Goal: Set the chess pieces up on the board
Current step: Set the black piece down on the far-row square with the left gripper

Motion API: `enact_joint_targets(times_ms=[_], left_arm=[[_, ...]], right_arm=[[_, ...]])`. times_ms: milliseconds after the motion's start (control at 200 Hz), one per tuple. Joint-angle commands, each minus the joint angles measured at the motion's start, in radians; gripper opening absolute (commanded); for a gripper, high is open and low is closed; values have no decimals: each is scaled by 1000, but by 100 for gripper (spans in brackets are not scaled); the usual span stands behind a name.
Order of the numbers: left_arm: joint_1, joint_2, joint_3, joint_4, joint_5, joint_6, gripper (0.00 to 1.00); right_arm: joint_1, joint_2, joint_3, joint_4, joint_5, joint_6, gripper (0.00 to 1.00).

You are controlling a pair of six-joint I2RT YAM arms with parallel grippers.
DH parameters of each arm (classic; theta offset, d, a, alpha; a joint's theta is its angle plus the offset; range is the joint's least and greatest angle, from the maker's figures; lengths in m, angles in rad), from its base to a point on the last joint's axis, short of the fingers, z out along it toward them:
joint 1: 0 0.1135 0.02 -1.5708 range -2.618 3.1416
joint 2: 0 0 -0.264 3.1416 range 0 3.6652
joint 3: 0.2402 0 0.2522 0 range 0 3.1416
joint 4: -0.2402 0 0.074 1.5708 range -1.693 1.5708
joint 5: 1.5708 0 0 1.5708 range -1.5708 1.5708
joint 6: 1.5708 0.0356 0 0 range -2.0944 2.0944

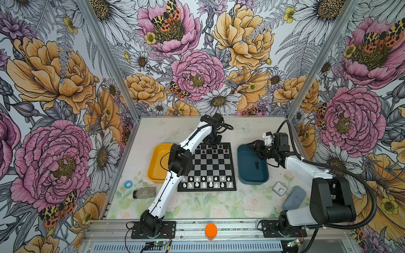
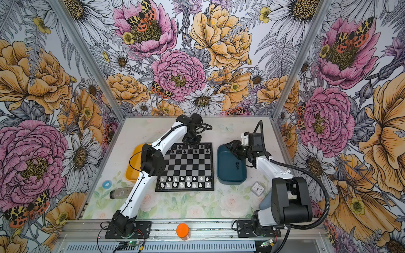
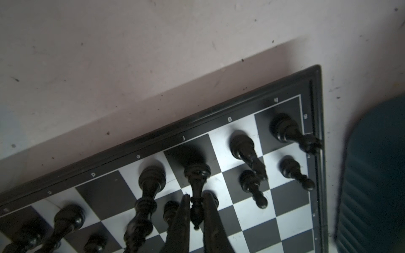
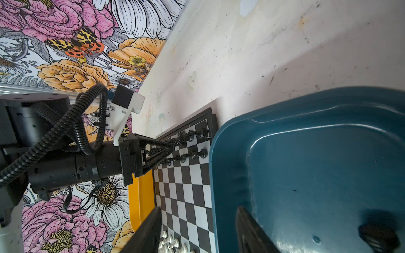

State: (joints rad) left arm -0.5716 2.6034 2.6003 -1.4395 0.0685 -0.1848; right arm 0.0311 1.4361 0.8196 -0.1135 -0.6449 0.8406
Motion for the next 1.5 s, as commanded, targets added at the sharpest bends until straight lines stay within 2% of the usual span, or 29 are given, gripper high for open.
enact_joint_targets(times_ms=[0,365,1496], left_arm=[[9,15,20,7,-9,-16,14],[8,17,23,7,-6,-16,19],[-3,-57,41,4,-38,-12,23]], right_arm=[[-9,15,-8,38,-10,4,56],[-10,17,-11,39,-11,5,56],[-11,-14,-25,51,-14,15,56]])
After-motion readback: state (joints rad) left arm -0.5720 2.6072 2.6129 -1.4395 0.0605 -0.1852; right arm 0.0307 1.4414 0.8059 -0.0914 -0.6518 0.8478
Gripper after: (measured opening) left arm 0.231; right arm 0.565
